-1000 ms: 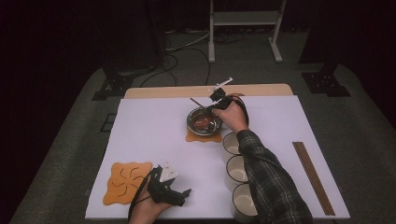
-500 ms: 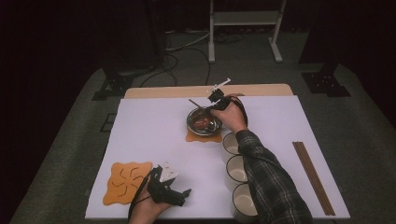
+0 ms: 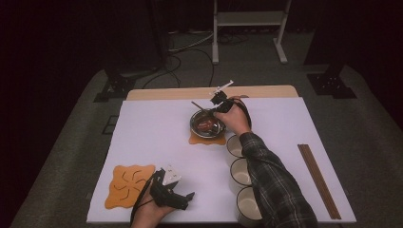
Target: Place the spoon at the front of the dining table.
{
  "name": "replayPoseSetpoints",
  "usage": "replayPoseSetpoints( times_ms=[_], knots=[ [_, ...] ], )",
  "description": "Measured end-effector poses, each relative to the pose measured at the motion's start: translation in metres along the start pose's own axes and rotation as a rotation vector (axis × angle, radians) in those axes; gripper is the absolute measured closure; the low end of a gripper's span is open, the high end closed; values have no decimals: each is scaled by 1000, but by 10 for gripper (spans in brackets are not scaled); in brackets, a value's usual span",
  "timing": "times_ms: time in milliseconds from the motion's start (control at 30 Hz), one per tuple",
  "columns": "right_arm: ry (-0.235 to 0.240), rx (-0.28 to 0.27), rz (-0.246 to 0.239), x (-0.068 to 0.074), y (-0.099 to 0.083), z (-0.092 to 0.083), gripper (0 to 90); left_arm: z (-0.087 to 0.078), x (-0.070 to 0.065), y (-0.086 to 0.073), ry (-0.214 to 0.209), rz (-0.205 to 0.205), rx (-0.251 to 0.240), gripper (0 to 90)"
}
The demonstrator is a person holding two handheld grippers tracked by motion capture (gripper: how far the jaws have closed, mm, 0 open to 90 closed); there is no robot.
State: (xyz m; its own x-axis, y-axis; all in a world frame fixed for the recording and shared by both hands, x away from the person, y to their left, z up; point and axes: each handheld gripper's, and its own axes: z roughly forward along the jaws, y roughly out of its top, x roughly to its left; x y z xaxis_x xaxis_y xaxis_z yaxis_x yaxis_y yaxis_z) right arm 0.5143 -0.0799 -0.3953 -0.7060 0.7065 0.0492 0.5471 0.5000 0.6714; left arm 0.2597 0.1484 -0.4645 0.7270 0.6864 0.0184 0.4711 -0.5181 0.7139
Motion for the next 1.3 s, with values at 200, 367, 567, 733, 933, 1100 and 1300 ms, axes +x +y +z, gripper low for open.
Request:
replayPoseSetpoints(
  times_ms=[200, 367, 567, 733, 933, 1100, 1300],
  knots=[
    [0, 2, -2, 0, 0, 1, 845, 0, 0, 0, 0, 0, 0, 5],
    [2, 3, 1, 0, 0, 2, 838, 0, 0, 0, 0, 0, 0, 5],
    [3, 1, -1, 0, -1, 2, 796, 0, 0, 0, 0, 0, 0, 5],
    [3, -20, -3, 0, 1, -2, 758, 0, 0, 0, 1, 3, 0, 5],
    [-1, -32, 0, 0, 2, -10, 732, 0, 0, 0, 0, 2, 0, 5],
    [-5, -45, -5, -1, 4, -18, 721, 0, 0, 0, 0, 1, -1, 5],
    [-5, -60, -11, -2, 3, -31, 702, 0, 0, 0, 0, 1, 0, 5]
  ],
)
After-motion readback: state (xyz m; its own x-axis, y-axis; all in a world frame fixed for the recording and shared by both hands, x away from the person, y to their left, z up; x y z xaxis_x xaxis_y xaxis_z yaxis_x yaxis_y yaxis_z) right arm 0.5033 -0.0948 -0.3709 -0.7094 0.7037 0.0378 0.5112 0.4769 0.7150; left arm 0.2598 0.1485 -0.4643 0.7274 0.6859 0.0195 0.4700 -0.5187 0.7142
